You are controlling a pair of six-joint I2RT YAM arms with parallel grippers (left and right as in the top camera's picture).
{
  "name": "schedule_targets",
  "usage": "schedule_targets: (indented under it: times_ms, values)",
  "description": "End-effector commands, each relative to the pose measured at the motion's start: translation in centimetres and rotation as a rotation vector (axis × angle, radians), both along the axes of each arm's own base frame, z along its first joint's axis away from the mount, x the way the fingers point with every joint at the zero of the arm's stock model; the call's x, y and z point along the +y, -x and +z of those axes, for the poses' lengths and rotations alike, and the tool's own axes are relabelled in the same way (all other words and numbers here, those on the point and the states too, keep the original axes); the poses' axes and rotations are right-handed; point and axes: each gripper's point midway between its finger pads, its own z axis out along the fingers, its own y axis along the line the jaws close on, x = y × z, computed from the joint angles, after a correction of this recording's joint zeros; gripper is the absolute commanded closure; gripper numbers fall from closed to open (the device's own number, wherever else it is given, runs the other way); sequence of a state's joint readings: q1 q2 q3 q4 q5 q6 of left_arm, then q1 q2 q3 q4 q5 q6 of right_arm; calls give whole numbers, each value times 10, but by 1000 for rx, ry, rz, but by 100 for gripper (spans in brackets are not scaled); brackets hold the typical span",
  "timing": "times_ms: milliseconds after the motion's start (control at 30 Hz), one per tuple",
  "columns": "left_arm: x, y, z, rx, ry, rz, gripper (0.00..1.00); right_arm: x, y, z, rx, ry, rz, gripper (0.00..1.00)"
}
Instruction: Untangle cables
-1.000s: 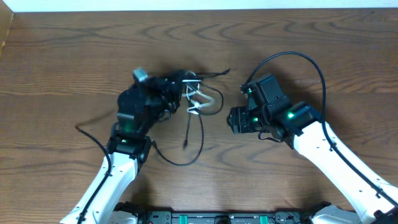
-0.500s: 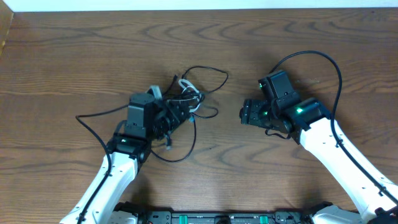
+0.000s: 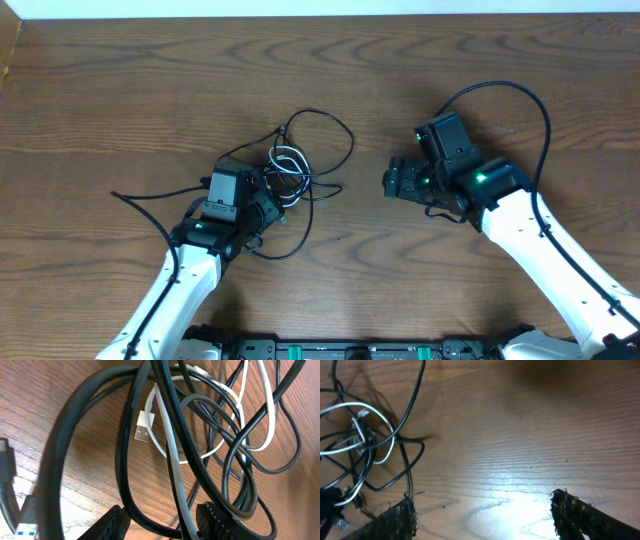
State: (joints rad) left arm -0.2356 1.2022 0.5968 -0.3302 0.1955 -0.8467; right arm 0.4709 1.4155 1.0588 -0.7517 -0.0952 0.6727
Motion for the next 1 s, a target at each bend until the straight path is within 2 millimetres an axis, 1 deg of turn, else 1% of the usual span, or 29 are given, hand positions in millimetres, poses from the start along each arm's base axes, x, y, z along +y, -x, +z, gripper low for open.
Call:
schedule_targets:
  times_ms: [0,33,67,167,200,267,400,467,533,567,633,700,767,867,967]
  values:
    - [0,-2,4,-17,-2,-16,41,8,3,6,-15,-7,16,14]
    - [-4,-1,5,-17,16,-38,34,9,3,6,-16,-7,19,14]
    - [-12,0,8,-29,38,-98,29,10,4,6,-19,-9,23,14]
    - [-25,4,11,-53,60,-224,22,12,2,7,-28,-14,25,13]
    - [-27,6,11,-55,57,-251,21,13,1,8,-32,-16,26,13]
    - [-26,9,9,-43,53,-259,12,15,-1,10,-43,-25,23,13]
    - [-27,10,9,-38,54,-264,8,15,-2,10,-37,-37,-3,11]
    - [-38,14,14,-51,105,-328,2,15,-1,9,-33,-35,-2,10]
    - [-66,23,31,-133,212,-544,2,14,1,8,-24,-30,-1,10]
    - [-77,29,38,-162,263,-619,2,13,2,8,-19,-27,-2,10]
    - [-89,40,49,-193,344,-714,2,13,3,7,-15,-24,-2,9]
    - [-91,41,51,-197,355,-723,2,13,3,7,-15,-24,-2,9]
    - [-91,37,53,-213,352,-720,2,13,2,7,-18,-26,-2,9]
    - [-95,23,64,-251,387,-662,2,13,2,7,-18,-26,-2,8]
    - [-99,3,84,-362,400,-644,2,13,3,7,-17,-26,-2,7]
